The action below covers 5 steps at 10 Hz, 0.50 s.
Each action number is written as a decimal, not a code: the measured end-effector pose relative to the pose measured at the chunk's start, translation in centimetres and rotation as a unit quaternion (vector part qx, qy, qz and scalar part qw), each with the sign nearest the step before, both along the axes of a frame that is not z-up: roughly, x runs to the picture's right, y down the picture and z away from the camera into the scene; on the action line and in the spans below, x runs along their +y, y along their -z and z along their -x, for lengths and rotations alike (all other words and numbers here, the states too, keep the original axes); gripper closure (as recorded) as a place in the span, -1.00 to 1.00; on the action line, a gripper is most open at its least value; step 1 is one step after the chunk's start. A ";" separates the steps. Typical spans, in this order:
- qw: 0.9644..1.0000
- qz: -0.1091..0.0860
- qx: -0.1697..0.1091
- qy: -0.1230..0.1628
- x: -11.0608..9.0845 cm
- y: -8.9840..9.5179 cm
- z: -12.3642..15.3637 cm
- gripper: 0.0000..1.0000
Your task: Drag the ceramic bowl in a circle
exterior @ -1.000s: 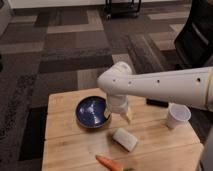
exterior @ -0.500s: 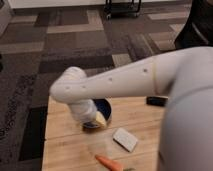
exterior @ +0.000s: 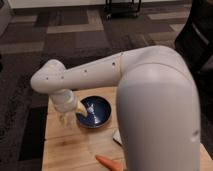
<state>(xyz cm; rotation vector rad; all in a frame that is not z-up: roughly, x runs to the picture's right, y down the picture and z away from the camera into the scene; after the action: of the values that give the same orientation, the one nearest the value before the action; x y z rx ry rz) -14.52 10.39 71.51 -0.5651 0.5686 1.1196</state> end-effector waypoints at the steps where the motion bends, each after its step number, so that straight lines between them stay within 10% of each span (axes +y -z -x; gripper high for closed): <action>1: 1.000 -0.001 -0.016 0.004 -1.5 -2.2 -0.3 -0.30; 5: 0.999 -0.009 -0.049 0.006 -7.7 -9.5 -2.8 -0.30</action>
<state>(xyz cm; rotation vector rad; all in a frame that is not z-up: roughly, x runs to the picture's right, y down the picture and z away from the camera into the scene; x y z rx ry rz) -11.70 2.70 81.06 -0.5975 0.4766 1.0783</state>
